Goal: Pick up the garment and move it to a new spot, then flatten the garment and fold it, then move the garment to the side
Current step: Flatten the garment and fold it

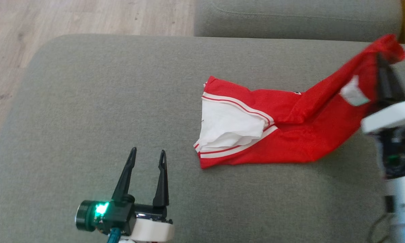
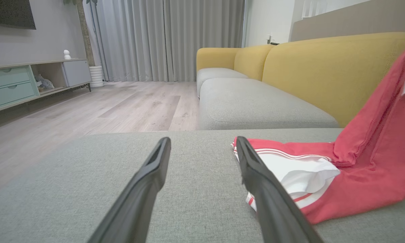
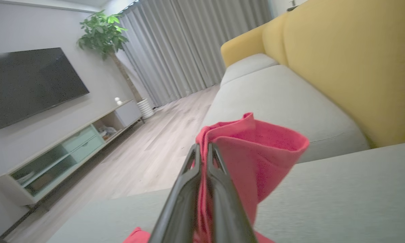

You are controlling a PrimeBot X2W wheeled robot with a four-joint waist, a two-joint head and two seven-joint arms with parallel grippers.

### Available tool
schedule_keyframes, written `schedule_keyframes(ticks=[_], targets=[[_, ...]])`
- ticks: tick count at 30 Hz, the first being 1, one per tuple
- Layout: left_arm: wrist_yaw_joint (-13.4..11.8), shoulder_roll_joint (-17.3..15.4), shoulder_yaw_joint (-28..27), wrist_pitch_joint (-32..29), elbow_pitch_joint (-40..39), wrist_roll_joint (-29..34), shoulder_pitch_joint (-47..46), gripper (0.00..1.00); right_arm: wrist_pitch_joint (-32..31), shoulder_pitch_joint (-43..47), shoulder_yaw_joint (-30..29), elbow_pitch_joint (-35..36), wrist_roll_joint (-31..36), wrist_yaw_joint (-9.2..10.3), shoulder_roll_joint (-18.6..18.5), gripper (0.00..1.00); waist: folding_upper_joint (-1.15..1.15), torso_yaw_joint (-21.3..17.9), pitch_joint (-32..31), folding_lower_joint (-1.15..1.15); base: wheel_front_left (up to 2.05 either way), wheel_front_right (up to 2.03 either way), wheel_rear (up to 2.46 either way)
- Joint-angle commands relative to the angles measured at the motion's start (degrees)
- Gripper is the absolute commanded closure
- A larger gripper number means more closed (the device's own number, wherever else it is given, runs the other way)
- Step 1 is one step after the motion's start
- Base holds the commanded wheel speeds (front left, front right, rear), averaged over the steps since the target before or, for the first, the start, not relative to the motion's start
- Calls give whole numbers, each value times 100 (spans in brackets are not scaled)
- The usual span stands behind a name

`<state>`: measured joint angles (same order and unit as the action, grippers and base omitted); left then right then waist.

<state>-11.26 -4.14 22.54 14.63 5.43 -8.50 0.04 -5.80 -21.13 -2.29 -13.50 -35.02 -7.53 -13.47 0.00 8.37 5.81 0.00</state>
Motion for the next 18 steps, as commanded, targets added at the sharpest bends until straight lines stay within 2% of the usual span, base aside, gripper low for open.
schedule_keyframes(ticks=[1,5,8,12,18], targets=[[31,61,-186,37,-137,61,-137,0,-115,-66,212,392,107,4,174,100,0,75,9,0,0,0,0],[100,92,-179,37,-84,77,-177,0,-414,-70,751,690,383,4,750,100,0,283,43,0,0,0,0],[145,110,-156,37,-32,83,-236,0,-393,-133,1261,400,782,4,993,100,0,547,98,0,0,0,0],[180,118,-115,37,-14,73,-290,0,-217,-259,1515,-110,967,4,1049,100,0,757,167,0,0,0,0],[200,124,17,37,18,15,-387,0,458,-689,2178,-1391,436,4,1058,100,0,1133,300,0,0,0,0]])
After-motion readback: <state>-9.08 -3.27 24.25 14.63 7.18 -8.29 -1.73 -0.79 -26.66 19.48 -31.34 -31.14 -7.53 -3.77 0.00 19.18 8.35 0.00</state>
